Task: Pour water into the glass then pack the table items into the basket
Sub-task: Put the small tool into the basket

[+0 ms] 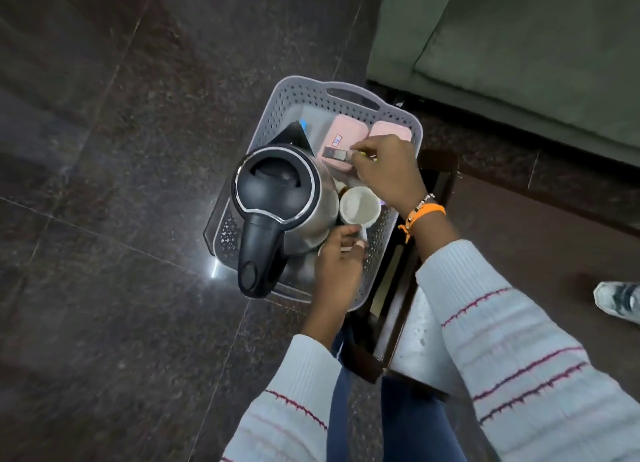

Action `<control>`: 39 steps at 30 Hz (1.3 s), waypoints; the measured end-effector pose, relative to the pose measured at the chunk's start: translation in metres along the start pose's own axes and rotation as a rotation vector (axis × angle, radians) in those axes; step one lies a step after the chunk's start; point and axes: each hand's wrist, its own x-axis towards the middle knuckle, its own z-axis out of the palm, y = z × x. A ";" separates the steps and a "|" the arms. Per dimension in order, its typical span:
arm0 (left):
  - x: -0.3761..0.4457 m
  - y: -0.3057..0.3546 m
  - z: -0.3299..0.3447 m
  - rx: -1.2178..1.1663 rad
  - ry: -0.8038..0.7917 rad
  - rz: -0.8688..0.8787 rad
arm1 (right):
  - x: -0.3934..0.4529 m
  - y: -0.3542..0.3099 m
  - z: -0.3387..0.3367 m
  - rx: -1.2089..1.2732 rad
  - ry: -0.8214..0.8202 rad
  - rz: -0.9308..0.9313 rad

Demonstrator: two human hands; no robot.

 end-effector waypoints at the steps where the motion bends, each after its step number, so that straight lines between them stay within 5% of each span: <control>1: 0.002 0.000 0.000 -0.011 -0.009 0.002 | 0.011 -0.004 0.003 0.001 0.001 0.002; 17: 0.010 -0.008 -0.016 -0.050 -0.109 -0.003 | 0.104 -0.022 0.047 -0.548 -0.119 -0.388; 24: 0.004 -0.013 -0.026 -0.042 -0.083 0.001 | 0.094 -0.028 0.054 -0.381 -0.230 -0.277; 39: -0.032 -0.027 0.028 0.089 -0.116 0.075 | -0.107 0.080 -0.038 0.230 0.021 0.046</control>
